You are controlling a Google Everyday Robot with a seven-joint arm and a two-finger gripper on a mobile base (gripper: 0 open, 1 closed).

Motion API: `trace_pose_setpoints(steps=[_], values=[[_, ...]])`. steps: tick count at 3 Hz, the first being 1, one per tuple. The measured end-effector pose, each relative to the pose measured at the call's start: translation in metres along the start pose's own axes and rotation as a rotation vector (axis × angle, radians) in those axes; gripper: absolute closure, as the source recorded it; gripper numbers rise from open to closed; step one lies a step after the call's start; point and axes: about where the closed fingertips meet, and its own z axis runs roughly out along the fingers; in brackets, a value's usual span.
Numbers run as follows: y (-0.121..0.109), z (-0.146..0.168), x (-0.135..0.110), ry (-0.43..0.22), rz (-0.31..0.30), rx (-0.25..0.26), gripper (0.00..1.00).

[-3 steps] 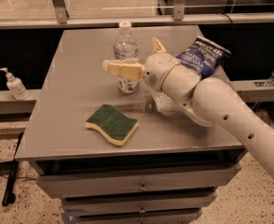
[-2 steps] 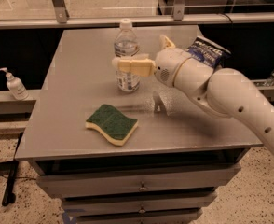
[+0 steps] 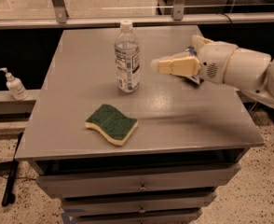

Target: Place blue plastic bottle upright

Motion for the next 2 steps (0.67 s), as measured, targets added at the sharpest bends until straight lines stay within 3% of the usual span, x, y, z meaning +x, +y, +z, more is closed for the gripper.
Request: trace_pose_setpoints(steps=[1, 2], values=[[0.0044, -0.0673, 0.0126, 0.101, 0.040, -0.019, 0.00], [0.0086, -0.0592, 0.0122, 0.100, 0.036, -0.033, 0.00]])
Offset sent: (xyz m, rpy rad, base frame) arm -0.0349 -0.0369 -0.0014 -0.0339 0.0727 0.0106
